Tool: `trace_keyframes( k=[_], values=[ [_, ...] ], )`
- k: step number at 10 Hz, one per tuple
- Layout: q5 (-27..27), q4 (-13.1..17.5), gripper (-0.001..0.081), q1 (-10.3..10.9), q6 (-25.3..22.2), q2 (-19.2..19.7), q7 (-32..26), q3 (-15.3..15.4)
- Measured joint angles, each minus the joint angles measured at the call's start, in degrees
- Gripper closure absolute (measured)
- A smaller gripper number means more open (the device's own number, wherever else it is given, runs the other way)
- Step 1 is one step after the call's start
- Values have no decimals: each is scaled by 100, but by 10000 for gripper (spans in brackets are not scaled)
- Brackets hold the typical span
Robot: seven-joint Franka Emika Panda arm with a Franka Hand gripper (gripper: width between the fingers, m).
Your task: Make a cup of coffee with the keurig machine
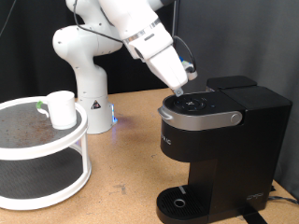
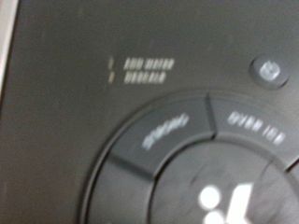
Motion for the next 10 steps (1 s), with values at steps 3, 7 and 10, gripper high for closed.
trace_keyframes(
  k=[3, 7, 10],
  values=[
    [544, 443, 803, 3, -593, -52, 250, -151],
    [906, 30, 803, -24, 250, -240, 336, -149],
    [883, -289, 803, -177, -416, -758, 199, -500]
  ],
)
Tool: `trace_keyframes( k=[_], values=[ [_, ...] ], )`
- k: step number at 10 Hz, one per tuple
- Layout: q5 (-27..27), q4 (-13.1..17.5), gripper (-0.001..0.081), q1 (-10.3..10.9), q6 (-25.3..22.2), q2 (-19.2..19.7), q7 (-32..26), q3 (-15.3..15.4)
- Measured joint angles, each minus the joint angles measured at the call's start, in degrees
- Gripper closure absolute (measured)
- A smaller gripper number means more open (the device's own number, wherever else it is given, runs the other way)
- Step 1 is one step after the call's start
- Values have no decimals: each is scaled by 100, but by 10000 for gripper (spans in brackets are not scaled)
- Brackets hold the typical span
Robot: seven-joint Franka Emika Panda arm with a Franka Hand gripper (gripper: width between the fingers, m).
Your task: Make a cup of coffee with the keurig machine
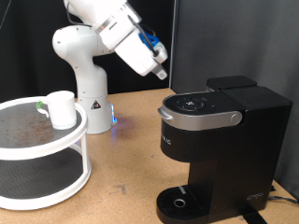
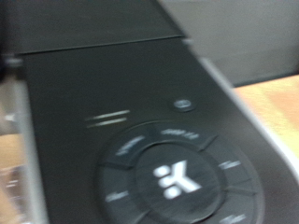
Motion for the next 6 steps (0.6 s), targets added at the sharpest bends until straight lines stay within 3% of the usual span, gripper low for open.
trace_keyframes(
  k=[2, 3, 6],
  values=[
    [-286, -28, 803, -164, -804, -287, -274, -305],
    [-348, -128, 803, -212, -944, -469, -358, -360],
    [-318, -135, 803, -233, -1100, -491, -412, -509]
  ],
)
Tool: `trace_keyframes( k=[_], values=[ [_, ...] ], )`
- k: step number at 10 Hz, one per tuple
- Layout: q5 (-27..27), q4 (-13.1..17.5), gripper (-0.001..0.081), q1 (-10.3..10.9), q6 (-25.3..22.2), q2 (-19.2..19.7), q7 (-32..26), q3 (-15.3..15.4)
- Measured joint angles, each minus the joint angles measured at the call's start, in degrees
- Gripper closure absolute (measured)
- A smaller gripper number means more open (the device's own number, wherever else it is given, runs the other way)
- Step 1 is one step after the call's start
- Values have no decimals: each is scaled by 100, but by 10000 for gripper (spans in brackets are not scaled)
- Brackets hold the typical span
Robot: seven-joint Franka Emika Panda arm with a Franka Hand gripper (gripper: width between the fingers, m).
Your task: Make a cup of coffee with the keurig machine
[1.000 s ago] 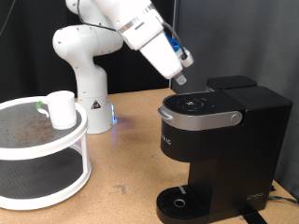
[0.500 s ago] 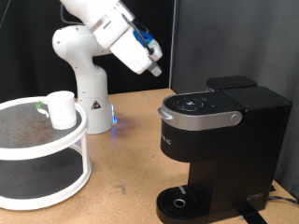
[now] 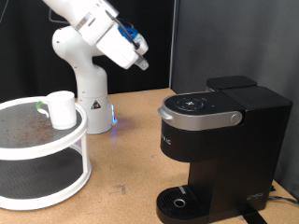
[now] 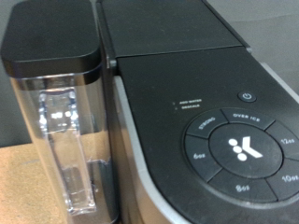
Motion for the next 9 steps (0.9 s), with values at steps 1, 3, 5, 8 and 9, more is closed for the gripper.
trace_keyframes(
  k=[1, 3, 5, 8, 9],
  values=[
    [-66, -1, 803, -70, -165, -64, -64, -128],
    [-311, 24, 803, -290, -666, -260, -83, -375],
    [-598, 135, 803, -442, -1456, -447, -174, -695],
    [-868, 238, 803, -505, -1959, -528, -187, -843],
    [-888, 215, 803, -511, -1993, -529, -236, -880]
  ],
)
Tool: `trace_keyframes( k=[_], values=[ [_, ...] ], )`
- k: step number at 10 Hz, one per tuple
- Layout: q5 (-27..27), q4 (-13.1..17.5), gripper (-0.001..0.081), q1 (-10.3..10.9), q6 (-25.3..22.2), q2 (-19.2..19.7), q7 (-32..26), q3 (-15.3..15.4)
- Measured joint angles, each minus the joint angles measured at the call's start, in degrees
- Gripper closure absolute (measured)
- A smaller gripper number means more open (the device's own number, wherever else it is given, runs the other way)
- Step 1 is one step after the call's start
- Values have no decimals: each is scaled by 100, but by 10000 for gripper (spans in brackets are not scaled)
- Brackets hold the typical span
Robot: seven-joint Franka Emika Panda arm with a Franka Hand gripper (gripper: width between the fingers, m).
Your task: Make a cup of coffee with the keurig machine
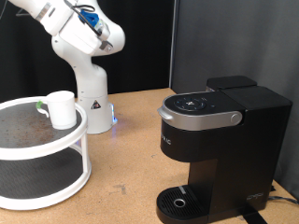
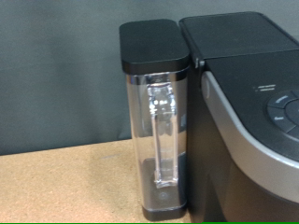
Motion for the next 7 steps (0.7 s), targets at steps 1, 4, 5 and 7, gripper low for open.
trace_keyframes(
  k=[1, 4, 5, 7],
  values=[
    [-83, -5, 803, -37, -152, -10, -90, -102],
    [-627, -30, 803, -421, -282, -248, -525, -339],
    [-819, -5, 803, -516, -475, -330, -716, -452],
    [-1073, 172, 803, -597, -1155, -403, -913, -783]
  ],
)
